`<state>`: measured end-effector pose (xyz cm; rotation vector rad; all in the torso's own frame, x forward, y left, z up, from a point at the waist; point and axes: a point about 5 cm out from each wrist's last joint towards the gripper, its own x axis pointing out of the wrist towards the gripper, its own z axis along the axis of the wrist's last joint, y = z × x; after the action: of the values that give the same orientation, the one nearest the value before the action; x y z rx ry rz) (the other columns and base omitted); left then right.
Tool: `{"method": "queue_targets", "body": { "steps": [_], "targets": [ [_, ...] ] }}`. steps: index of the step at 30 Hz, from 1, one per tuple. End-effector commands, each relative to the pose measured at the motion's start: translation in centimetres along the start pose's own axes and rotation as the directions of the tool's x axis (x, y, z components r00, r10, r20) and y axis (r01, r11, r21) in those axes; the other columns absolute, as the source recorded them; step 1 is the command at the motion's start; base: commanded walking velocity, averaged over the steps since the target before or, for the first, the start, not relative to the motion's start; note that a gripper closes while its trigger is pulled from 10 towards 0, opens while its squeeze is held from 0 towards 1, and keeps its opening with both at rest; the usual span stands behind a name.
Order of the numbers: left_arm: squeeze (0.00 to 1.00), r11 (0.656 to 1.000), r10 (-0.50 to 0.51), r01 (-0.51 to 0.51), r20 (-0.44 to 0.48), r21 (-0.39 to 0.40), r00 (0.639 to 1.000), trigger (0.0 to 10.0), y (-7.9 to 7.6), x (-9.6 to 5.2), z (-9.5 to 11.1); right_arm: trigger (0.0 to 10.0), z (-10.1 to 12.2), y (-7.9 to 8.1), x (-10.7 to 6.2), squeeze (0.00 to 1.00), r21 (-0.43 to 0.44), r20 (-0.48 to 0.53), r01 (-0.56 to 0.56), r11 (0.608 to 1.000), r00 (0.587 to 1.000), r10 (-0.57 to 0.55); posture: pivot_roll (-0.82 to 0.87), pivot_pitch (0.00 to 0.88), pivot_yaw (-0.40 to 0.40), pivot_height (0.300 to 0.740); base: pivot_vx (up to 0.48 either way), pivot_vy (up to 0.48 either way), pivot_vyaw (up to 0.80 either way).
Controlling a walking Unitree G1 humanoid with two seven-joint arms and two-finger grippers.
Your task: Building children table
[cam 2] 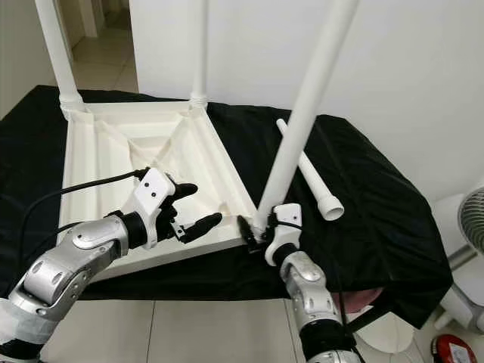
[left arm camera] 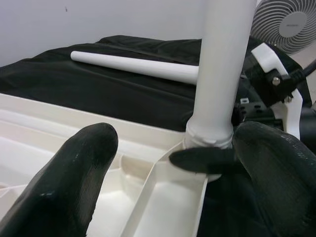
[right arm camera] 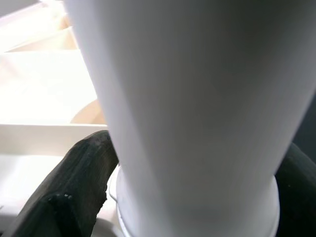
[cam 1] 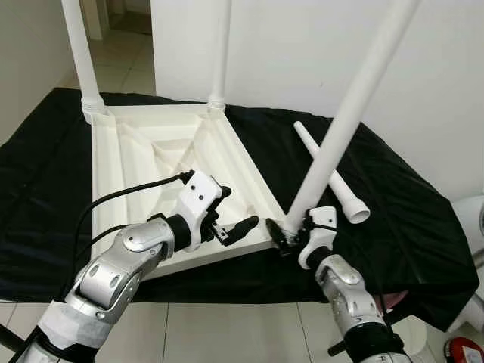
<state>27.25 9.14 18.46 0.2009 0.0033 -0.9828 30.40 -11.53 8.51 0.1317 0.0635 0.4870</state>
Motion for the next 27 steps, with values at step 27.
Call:
{"method": "queue_targets", "body": {
  "steps": [27],
  "targets": [
    [0.0, 0.987, -0.159, 0.158, -0.108, -0.014, 0.981, 10.0, -1.6, -2.2, -1.3, 10.0, 2.8, -1.1, -2.6, 0.0, -0.14, 0.056, -0.195, 0.971, 0.977, 0.204, 0.04, 0.0, -0.158, 0.74, 0.0, 0.0, 0.0]
  ]
}}
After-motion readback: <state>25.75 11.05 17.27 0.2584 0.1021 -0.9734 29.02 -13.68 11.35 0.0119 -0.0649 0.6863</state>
